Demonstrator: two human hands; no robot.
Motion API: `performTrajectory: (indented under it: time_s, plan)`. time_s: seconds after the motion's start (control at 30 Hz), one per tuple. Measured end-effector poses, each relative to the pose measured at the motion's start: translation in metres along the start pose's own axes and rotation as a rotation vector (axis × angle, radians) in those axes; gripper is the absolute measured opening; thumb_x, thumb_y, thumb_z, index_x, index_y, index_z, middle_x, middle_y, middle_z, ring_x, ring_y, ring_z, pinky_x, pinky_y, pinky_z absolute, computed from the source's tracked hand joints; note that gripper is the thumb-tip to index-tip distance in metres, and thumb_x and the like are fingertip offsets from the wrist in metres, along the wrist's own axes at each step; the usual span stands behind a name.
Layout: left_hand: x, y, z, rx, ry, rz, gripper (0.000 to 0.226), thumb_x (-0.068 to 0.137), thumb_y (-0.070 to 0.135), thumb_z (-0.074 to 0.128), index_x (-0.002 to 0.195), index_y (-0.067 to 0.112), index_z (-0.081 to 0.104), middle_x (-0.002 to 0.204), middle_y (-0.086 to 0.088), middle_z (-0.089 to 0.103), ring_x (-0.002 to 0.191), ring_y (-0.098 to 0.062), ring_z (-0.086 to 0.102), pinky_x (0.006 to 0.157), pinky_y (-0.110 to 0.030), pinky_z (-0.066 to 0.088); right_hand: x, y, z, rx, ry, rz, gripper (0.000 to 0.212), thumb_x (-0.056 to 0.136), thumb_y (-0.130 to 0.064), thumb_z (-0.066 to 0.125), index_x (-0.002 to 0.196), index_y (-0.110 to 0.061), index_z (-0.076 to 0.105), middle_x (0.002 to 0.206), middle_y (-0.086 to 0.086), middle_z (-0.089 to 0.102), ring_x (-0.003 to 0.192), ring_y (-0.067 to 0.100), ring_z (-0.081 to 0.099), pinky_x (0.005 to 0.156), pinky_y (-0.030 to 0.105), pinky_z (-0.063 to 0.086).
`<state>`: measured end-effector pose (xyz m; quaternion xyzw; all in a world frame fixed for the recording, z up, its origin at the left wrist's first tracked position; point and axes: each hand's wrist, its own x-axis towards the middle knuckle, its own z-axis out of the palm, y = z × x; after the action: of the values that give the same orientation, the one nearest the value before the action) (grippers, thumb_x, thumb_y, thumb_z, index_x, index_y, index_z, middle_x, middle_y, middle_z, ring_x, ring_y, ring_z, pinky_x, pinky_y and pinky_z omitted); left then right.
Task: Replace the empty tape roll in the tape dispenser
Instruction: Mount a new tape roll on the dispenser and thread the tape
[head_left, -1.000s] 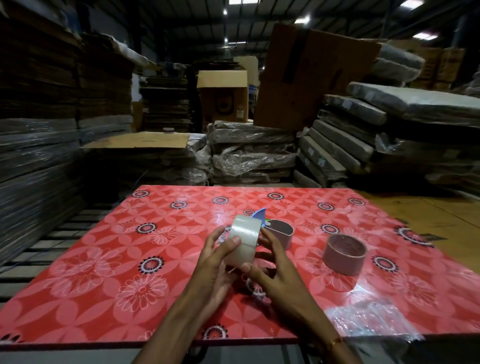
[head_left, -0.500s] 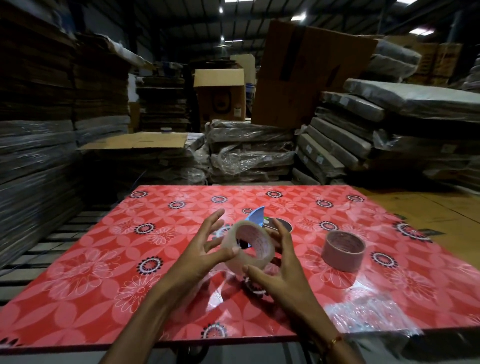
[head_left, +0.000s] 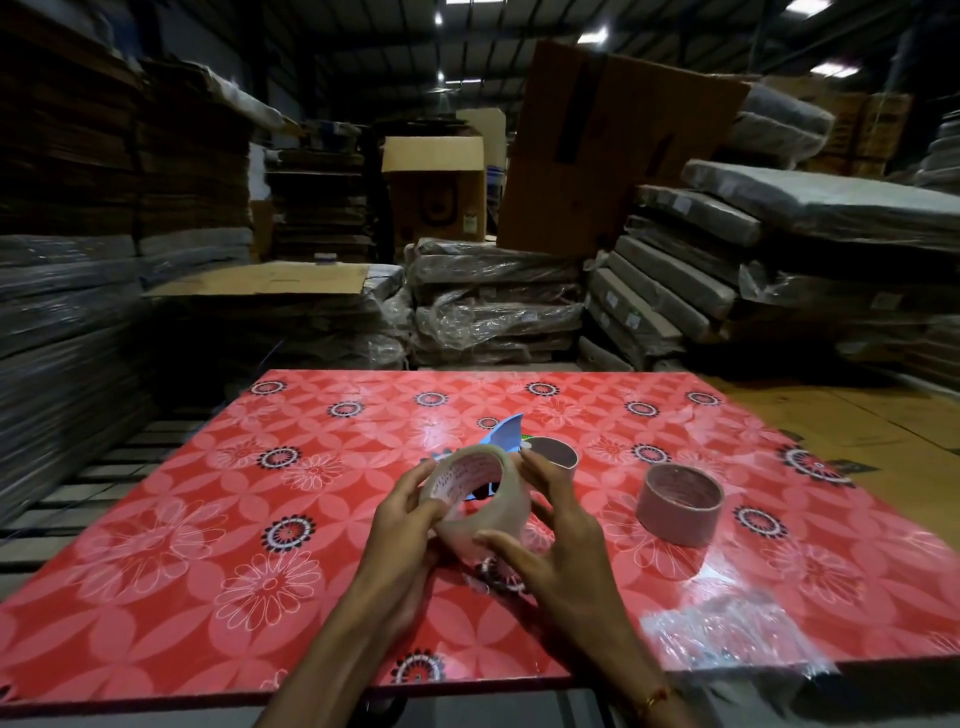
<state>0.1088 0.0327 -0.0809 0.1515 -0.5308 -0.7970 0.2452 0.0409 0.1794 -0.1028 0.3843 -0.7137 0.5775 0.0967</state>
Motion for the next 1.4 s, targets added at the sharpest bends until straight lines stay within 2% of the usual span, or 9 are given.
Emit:
performTrajectory:
  time_s: [0.23, 0.43, 0.57, 0.73, 0.9, 1.03, 1.1, 1.23, 1.4]
  plan:
    - [-0.005, 0.0, 0.009, 0.017, 0.038, 0.023, 0.04, 0.093, -0.004, 0.049, 0.122, 0.02, 0.063, 0.104, -0.015, 0.073, 0.071, -0.03, 0.067, 0.054, -0.036, 0.055, 0.001, 0.005, -0.001, 0.068, 0.019, 0.033, 0.06, 0.089, -0.027, 0.077, 0.142, -0.041, 0.052, 0.14, -0.021, 0.06, 0.128, -0.001, 0.059, 0.106, 0.032, 0.054]
    - [-0.01, 0.001, 0.007, 0.07, 0.002, 0.046, 0.046, 0.091, -0.006, 0.053, 0.113, 0.033, 0.065, 0.093, 0.004, 0.077, 0.069, -0.031, 0.073, 0.05, -0.035, 0.058, 0.004, 0.003, -0.003, 0.181, -0.041, 0.09, 0.068, 0.08, -0.03, 0.084, 0.14, -0.031, 0.054, 0.137, -0.018, 0.055, 0.133, 0.002, 0.053, 0.109, 0.041, 0.052]
    - [-0.002, 0.01, 0.002, 0.289, -0.06, 0.031, 0.014, 0.088, 0.038, 0.067, 0.101, 0.04, 0.072, 0.103, 0.0, 0.077, 0.084, -0.024, 0.076, 0.057, -0.028, 0.057, 0.004, -0.001, -0.005, 0.159, -0.08, 0.028, 0.058, 0.083, -0.026, 0.084, 0.135, -0.036, 0.059, 0.135, -0.019, 0.054, 0.128, 0.006, 0.058, 0.106, 0.032, 0.054]
    - [0.014, 0.036, -0.006, 0.6, -0.172, 0.053, 0.042, 0.077, 0.072, 0.061, 0.091, 0.035, 0.073, 0.083, 0.01, 0.077, 0.075, -0.006, 0.072, 0.065, -0.027, 0.054, 0.005, -0.005, 0.001, -0.119, -0.13, -0.251, 0.068, 0.084, -0.029, 0.082, 0.146, -0.022, 0.054, 0.148, -0.01, 0.05, 0.142, 0.011, 0.044, 0.119, 0.03, 0.038]
    - [0.013, 0.032, -0.008, 0.315, -0.167, -0.036, 0.021, 0.084, 0.042, 0.068, 0.083, 0.022, 0.074, 0.073, -0.001, 0.068, 0.067, -0.019, 0.065, 0.058, -0.03, 0.05, 0.002, -0.001, 0.005, -0.146, -0.15, -0.267, 0.068, 0.089, -0.035, 0.077, 0.149, -0.017, 0.05, 0.157, -0.008, 0.045, 0.148, 0.008, 0.039, 0.12, 0.031, 0.037]
    - [0.008, 0.018, -0.013, -0.018, -0.125, -0.069, 0.019, 0.083, 0.03, 0.066, 0.096, 0.02, 0.075, 0.087, -0.006, 0.076, 0.085, -0.028, 0.074, 0.07, -0.041, 0.062, 0.0, -0.004, -0.001, 0.151, -0.107, 0.056, 0.064, 0.081, -0.044, 0.08, 0.138, -0.046, 0.05, 0.14, -0.024, 0.052, 0.126, 0.0, 0.058, 0.089, 0.018, 0.056]
    - [0.004, 0.01, -0.013, -0.082, -0.171, -0.052, 0.032, 0.083, 0.032, 0.065, 0.111, 0.019, 0.072, 0.099, -0.01, 0.077, 0.093, -0.03, 0.074, 0.069, -0.037, 0.062, 0.0, -0.003, -0.003, 0.317, -0.155, 0.2, 0.056, 0.083, -0.039, 0.08, 0.132, -0.05, 0.055, 0.13, -0.011, 0.066, 0.114, 0.009, 0.069, 0.077, 0.022, 0.059]
    - [0.002, 0.01, -0.018, 0.056, -0.231, 0.026, 0.033, 0.097, 0.024, 0.052, 0.127, 0.026, 0.063, 0.116, -0.01, 0.073, 0.1, -0.023, 0.073, 0.071, -0.027, 0.059, 0.001, 0.0, -0.002, 0.385, -0.191, 0.241, 0.058, 0.081, -0.039, 0.079, 0.134, -0.049, 0.055, 0.133, -0.005, 0.064, 0.12, 0.016, 0.067, 0.092, 0.04, 0.061]
    - [0.002, 0.015, -0.029, 0.458, -0.284, 0.166, 0.044, 0.083, 0.025, 0.056, 0.122, 0.044, 0.065, 0.12, 0.0, 0.069, 0.1, -0.023, 0.071, 0.082, -0.042, 0.062, 0.0, 0.001, 0.001, 0.195, -0.186, 0.122, 0.041, 0.091, -0.031, 0.072, 0.128, -0.042, 0.058, 0.132, -0.016, 0.055, 0.118, 0.016, 0.065, 0.091, 0.043, 0.062]
